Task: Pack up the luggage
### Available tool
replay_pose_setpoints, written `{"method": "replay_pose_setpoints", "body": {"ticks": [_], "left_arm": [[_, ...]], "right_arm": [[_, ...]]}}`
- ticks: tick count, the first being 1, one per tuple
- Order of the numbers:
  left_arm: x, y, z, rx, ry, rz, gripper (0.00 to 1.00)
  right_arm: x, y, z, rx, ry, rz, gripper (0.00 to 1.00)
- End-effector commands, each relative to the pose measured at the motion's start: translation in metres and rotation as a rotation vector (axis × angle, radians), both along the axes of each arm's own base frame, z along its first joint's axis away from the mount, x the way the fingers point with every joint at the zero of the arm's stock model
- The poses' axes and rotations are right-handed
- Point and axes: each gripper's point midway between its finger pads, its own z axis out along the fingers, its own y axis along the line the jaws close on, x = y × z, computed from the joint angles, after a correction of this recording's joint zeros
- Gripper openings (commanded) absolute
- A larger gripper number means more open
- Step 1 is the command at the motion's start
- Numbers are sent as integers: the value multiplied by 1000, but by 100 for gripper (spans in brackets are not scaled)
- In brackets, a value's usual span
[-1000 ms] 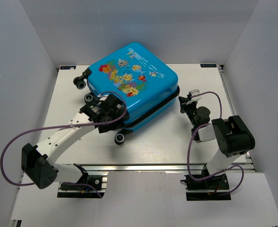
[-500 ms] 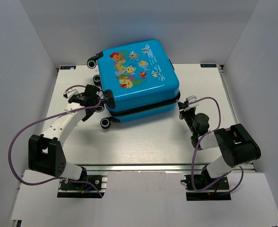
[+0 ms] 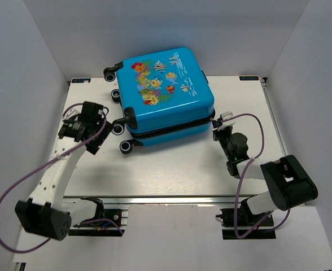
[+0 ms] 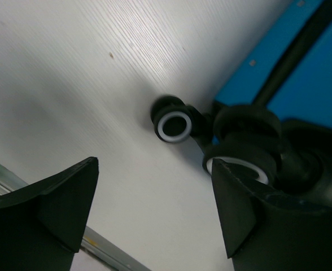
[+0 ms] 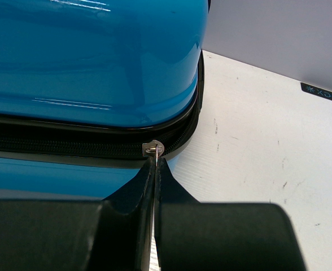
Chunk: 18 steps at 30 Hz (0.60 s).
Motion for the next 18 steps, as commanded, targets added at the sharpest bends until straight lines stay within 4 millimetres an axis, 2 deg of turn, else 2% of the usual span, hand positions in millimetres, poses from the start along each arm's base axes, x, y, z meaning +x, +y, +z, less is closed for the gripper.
{"method": "replay_pose_setpoints", "body": {"ticks": [1,2,3,6,8,9,12,14,18], "left_arm": [[-16,-30,13,-235,-89,15,88],[-4,-37,11,-278,-157,7,88],[3,-44,14,-322,-199,-1,98],[21,-58,30,-394,-284,-6,98],[30,-61,29,-395,-259,2,98],[36,-62,40,-401,-280,4,98],[50,-66,46,-418,-297,13,98],[57,-77,52,-470,-336,-9,98],[58,-75,33,-478,-302,43,98]], "right_arm": [[6,-9,75,54,-236,-73,0],[7,-9,75,55,-232,-78,0],[7,-8,75,58,-231,-74,0],[7,-5,76,62,-230,-69,0],[5,-6,76,67,-228,-75,0],[5,-6,75,68,-228,-78,0],[2,-7,73,66,-223,-79,0],[0,-5,72,63,-223,-71,0],[-1,-7,70,51,-223,-80,0]]}}
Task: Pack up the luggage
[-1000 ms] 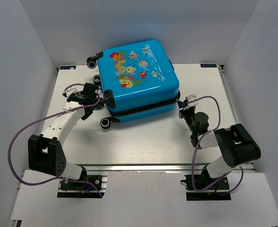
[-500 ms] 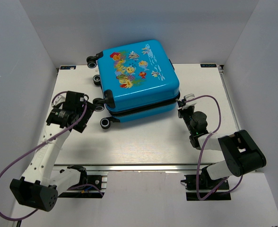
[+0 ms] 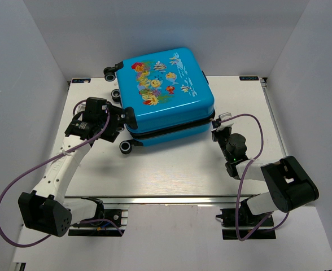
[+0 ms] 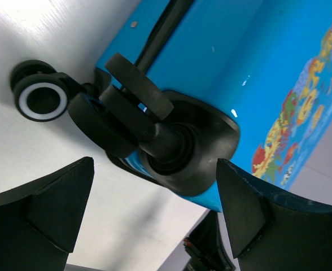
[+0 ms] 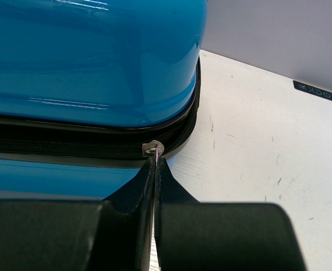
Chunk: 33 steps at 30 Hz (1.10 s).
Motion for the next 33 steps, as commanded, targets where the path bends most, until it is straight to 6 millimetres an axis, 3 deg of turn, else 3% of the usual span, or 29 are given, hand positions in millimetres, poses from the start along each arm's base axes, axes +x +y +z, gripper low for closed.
{"method": "replay_pose_setpoints", "body": {"ticks": [1,13,18,19,22,23,25,26,27,28,30,33], "left_arm": [[4,-3,3,-47,-18,34,98],[16,-4,-38,-77,70,134,98],[33,-8,-37,-112,44,163,95],[37,-10,-39,-115,43,162,90],[42,-15,-41,-114,48,153,64],[43,-17,-44,-117,57,147,48],[46,-23,-46,-122,52,128,30],[47,-23,-50,-115,62,127,14],[46,-22,-53,-108,71,129,6],[45,-21,-55,-98,76,129,0],[41,-13,-64,-47,101,141,0],[32,12,-71,33,133,199,0]], "right_arm": [[2,-9,68,63,-223,-53,0],[-3,-8,72,57,-231,-52,0],[-7,-4,69,48,-222,-37,0],[-7,-5,68,48,-220,-40,0],[-8,-6,67,48,-218,-44,0],[-9,-4,69,51,-222,-40,0],[-9,-5,66,56,-212,-48,0],[-8,-6,67,62,-212,-52,0],[-6,-10,64,71,-202,-79,0],[-3,-15,63,101,-188,-109,0],[9,-35,59,115,-165,-232,0],[26,-44,60,128,-157,-302,0]]}}
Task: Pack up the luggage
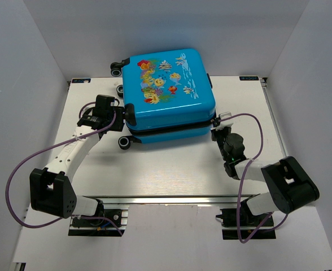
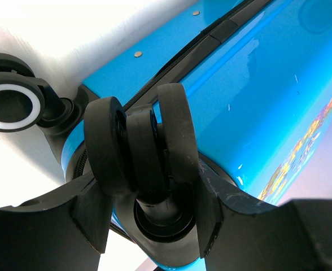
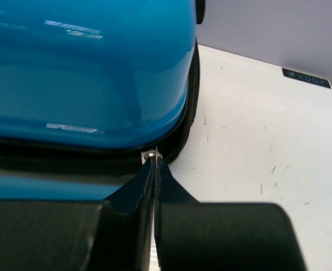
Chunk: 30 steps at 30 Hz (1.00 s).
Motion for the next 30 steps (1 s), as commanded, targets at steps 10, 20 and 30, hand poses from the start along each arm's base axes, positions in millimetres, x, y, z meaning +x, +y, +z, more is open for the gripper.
{"method": "replay_pose_setpoints", "body": {"ticks": [10,20,30], "left_arm": [[-25,66,-48,361,238,-45,0],[-27,99,-76,445,386,-143,0],[-52,140,-79,463,467,17,0]], "right_arm": [[71,-92,60,64,-170,-275,0],[127,-80,81,-110,-301,-95,0],[254,-60,77,4,-337,29,0]]}}
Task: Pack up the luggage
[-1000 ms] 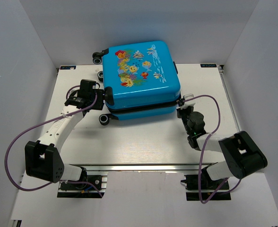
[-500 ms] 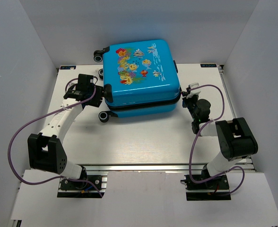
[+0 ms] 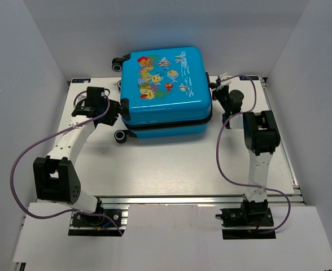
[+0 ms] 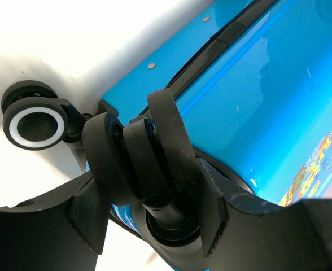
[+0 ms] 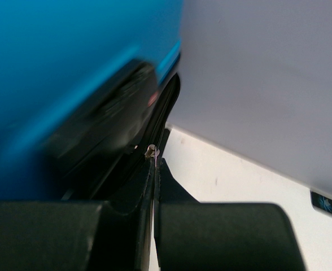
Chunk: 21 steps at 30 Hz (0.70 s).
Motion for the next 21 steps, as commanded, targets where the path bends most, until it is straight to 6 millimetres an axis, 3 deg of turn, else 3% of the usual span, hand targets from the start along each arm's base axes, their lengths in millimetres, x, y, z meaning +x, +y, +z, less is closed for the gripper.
{"method": "replay_pose_setpoints", "body": {"ticks": [1,2,3,4,5,6,7,10,11,12,13,14,15,16,17,18,19,20,21], "left_arm": [[-84,105,-71,366,404,172,0],[-86,112,-71,382,418,197,0],[-88,118,-72,388,441,225,0],[-90,120,-68,400,462,233,0],[-91,128,-65,442,474,255,0],[-93,137,-68,463,502,279,0],[-90,144,-62,480,506,299,0],[-81,161,-72,507,551,323,0],[-71,164,-67,498,538,326,0],[-65,167,-69,489,538,328,0],[-60,174,-76,485,556,339,0],[-50,178,-71,485,534,333,0],[-38,181,-68,474,499,330,0],[-31,190,-69,470,489,341,0],[-17,192,-61,487,453,322,0],[-8,200,-57,489,429,327,0],[5,207,-62,491,417,334,0],[22,210,-52,505,382,314,0],[32,211,-52,504,379,304,0]], "right_arm": [[58,-54,46,86,-181,-170,0],[69,-53,46,115,-187,-170,0],[87,-50,79,144,-261,-166,0],[104,-48,46,167,-214,-172,0],[116,-45,40,217,-180,-159,0],[129,-39,75,249,-256,-134,0],[141,-34,44,282,-207,-118,0],[142,-16,37,351,-172,-49,0],[135,-13,38,358,-185,-27,0],[122,-6,62,367,-216,11,0],[106,-4,29,356,-143,24,0],[93,-1,28,346,-139,46,0],[69,5,69,343,-217,99,0],[45,4,33,334,-128,103,0],[27,10,34,322,-123,137,0],[3,17,66,298,-190,194,0],[-22,24,37,288,-108,213,0],[-38,30,36,284,-89,241,0],[-58,42,52,276,-99,296,0]]}}
